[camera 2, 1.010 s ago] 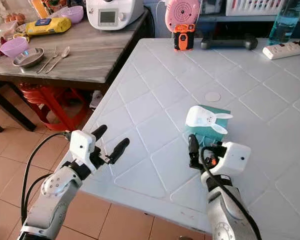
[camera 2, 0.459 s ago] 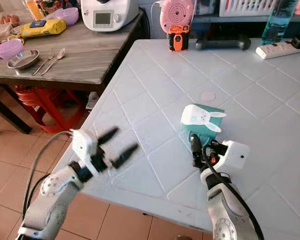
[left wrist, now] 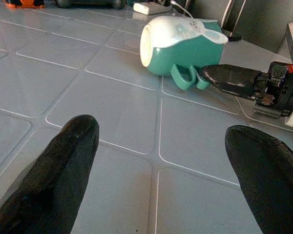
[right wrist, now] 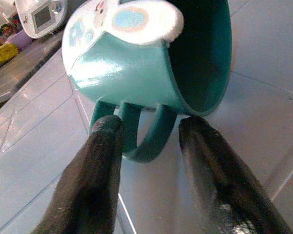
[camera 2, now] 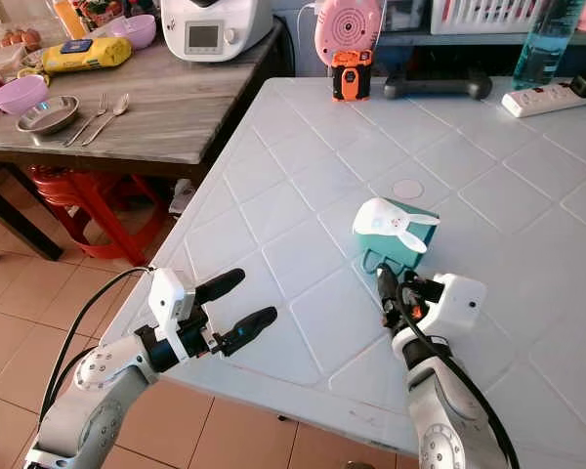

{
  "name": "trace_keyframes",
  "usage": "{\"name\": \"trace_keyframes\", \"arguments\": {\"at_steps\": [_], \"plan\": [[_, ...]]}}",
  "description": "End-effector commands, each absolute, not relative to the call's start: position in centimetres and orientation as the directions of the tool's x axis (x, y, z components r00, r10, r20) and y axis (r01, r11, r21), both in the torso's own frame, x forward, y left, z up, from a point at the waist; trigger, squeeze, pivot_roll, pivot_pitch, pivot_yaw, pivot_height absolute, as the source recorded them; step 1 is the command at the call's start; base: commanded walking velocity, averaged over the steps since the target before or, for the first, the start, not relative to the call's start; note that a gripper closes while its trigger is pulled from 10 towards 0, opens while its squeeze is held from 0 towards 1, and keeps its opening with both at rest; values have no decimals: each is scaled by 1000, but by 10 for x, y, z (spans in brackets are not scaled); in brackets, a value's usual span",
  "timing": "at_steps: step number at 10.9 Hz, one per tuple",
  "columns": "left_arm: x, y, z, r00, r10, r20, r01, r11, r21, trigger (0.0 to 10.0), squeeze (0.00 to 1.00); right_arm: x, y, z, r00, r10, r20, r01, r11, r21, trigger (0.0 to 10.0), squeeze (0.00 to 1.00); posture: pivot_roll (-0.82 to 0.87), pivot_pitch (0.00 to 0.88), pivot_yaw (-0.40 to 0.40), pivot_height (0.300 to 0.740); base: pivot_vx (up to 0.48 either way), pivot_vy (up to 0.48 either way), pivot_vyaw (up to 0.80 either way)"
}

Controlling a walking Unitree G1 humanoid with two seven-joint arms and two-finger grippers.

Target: Setting the table

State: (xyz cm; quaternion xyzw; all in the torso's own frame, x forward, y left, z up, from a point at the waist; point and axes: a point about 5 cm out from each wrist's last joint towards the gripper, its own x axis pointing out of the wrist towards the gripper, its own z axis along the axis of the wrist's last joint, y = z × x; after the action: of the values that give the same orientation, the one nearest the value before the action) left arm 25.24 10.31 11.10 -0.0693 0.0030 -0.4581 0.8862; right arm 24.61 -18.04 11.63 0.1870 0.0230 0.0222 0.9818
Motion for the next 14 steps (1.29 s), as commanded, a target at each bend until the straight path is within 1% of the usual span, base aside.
{"name": "trace_keyframes", "arguments": {"at_steps": [1, 4, 9, 12, 14], "plan": [[253, 107, 109, 580, -814, 36, 811, 573, -117, 10000, 0, 241, -181, 97, 990, 52, -132, 5, 919, 395, 0, 0, -159, 112, 144, 740, 0, 0, 0], [254, 107, 97, 591, -807, 23, 801, 583, -134, 10000, 0, 244, -187, 96, 991, 37, -130, 15, 925, 380, 0, 0, -158, 107, 140, 740, 0, 0, 0], [256, 109, 94, 602, -798, 24, 793, 594, -133, 10000, 0, 242, -193, 96, 992, 26, -125, 18, 941, 338, 0, 0, -160, 105, 141, 740, 0, 0, 0], [256, 109, 93, 602, -798, 23, 793, 594, -133, 10000, 0, 240, -195, 100, 993, 35, -110, -7, 969, 247, 0, 0, -165, 110, 144, 740, 0, 0, 0], [256, 107, 94, 603, -798, 26, 793, 595, -134, 10000, 0, 233, -204, 102, 994, 24, -108, -7, 987, 159, 0, 0, -169, 111, 146, 740, 0, 0, 0]]}}
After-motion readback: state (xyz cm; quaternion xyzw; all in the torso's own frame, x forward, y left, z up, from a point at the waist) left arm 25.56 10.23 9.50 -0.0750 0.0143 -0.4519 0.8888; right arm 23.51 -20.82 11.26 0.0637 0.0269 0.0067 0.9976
